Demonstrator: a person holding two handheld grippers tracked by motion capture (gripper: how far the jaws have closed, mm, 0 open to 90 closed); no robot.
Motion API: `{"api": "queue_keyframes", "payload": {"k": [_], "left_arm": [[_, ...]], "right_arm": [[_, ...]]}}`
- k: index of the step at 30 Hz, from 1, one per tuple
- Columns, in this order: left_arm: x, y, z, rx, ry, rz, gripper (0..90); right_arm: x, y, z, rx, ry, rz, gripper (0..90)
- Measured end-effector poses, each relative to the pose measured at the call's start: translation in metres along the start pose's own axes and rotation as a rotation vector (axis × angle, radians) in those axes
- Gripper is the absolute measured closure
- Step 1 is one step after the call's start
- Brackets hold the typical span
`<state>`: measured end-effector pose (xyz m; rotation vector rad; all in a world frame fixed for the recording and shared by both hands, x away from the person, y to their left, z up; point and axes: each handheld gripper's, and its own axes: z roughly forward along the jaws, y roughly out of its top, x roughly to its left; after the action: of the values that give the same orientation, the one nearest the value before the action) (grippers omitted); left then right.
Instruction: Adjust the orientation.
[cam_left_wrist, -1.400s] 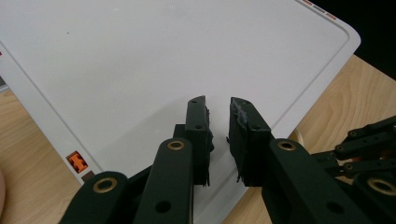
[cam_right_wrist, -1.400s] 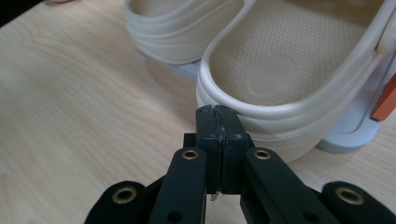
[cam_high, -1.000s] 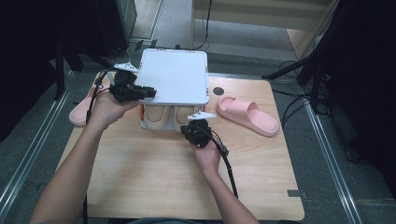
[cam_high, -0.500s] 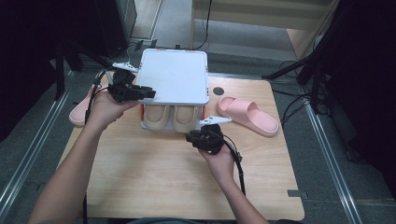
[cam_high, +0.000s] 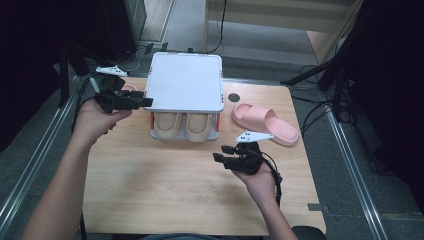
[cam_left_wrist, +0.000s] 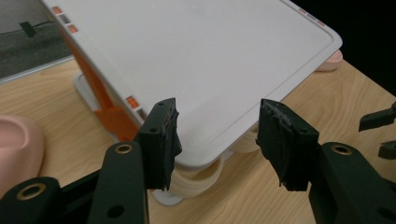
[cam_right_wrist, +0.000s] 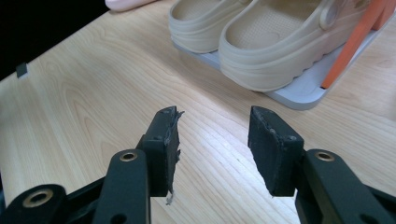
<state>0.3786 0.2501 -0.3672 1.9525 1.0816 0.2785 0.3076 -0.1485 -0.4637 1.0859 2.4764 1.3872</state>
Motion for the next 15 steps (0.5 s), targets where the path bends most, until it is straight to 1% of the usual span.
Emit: {"api": "queue_keyframes", "payload": {"k": [2,5,6,7,9,10,11,14,15], "left_arm": [[0.005,-0.005,-0.006,-0.006,0.014,-0.016,46.7],[0.010,-0.013,-0.013,-0.018,0.031,-0.035,46.4],[0.012,-0.015,-0.014,-0.018,0.039,-0.031,46.4],[0.013,-0.018,-0.017,-0.020,0.051,-0.035,46.4],[0.016,-0.022,-0.021,-0.024,0.063,-0.048,46.3],[0.018,-0.024,-0.023,-0.022,0.069,-0.051,46.2],[0.019,-0.027,-0.024,-0.026,0.075,-0.060,46.1],[0.024,-0.032,-0.029,-0.023,0.090,-0.068,45.8],[0.026,-0.034,-0.029,-0.026,0.097,-0.074,45.8]], "right_arm": [[-0.003,0.001,-0.002,0.002,0.003,-0.001,53.3],[-0.011,0.004,-0.004,-0.005,0.016,0.031,53.3],[-0.013,0.005,-0.003,-0.007,0.020,0.030,53.4],[-0.015,0.007,-0.002,-0.006,0.023,0.030,53.4],[-0.019,0.010,0.000,-0.003,0.025,0.027,53.5],[-0.021,0.012,0.001,0.000,0.028,0.035,53.5],[-0.022,0.012,0.001,0.003,0.032,0.039,53.5],[-0.023,0.013,0.003,-0.005,0.033,0.035,53.6],[-0.023,0.014,0.003,-0.002,0.034,0.040,53.7]]}}
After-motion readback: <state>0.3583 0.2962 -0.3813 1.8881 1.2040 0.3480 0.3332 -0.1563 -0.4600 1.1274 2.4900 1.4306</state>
